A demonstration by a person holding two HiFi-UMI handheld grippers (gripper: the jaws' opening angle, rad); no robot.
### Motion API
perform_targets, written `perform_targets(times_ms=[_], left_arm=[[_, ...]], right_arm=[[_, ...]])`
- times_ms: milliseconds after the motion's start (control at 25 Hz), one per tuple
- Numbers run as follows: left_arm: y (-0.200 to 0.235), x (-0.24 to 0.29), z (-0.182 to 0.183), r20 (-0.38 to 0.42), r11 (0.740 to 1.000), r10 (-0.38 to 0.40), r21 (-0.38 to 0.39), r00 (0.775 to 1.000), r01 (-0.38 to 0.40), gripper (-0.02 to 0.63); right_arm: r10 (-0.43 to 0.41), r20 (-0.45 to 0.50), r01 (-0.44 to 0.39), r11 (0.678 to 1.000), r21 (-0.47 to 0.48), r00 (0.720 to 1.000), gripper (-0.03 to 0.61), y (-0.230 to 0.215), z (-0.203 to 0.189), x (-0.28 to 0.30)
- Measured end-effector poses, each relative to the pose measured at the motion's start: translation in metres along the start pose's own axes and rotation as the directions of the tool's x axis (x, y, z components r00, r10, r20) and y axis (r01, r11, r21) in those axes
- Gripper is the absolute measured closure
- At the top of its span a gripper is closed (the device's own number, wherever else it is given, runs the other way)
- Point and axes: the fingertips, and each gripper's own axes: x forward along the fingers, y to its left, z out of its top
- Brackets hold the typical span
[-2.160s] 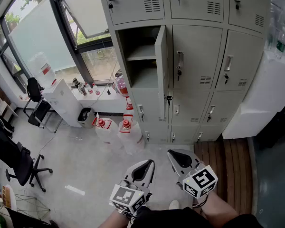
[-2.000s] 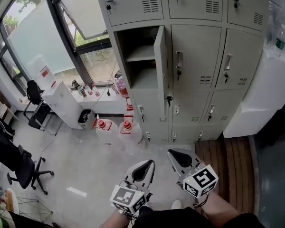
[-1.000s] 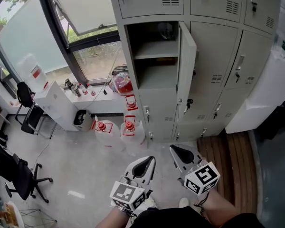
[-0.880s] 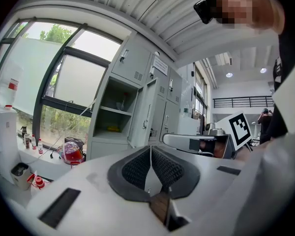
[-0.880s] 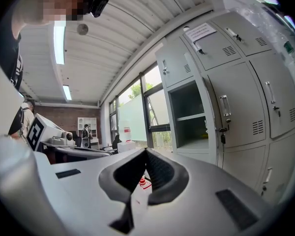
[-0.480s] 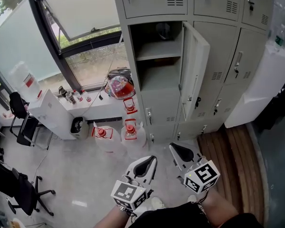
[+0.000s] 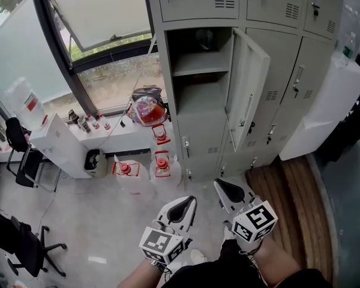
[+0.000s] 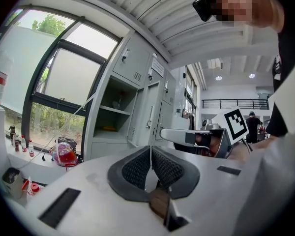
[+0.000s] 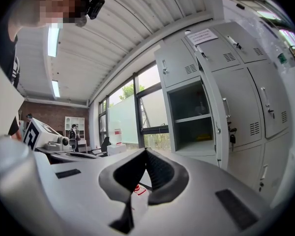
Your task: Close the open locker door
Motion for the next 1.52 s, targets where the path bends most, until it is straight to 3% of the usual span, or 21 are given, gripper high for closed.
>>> perform_targets(times_ms=[400,1000,1040,1080,1360,1520], left_arm=[[0.000,0.019,0.004,0.007,1.000,-0.008,0.013,1.000,0.007,0.591],[0.003,0.080,0.014,0.014,1.000,0.011,0.009,1.000,-0.011,0.591],[0.002,0.085,0.014,0.013,1.000,0.010,0.009,1.000,-0.010,0.591],[0.001,0.090,0.014,0.011,1.000,0.007,0.008,1.000,-0.007,0.591],[-0.004,0.120,0.011,-0.003,1.000,-0.011,0.002,1.000,0.011,0.591],[-0.004,0.135,0.009,-0.002,1.000,-0.015,-0.006,1.000,0.015,0.591]], right_arm=[[-0.026,0.027,0.026,1.000,-0.002,0.999,0.526,-0.034,0.016,0.009],[-0.096,0.067,0.096,0.995,-0.001,0.993,0.525,-0.129,0.047,0.014],[-0.097,0.072,0.098,0.995,-0.001,0.993,0.518,-0.135,0.049,0.014],[-0.100,0.075,0.100,0.995,-0.001,0.992,0.466,-0.140,0.050,0.013],[-0.122,0.092,0.120,0.992,0.028,0.988,0.364,-0.178,0.061,0.014],[-0.110,0.094,0.108,0.994,0.022,0.990,0.353,-0.194,0.069,0.020]])
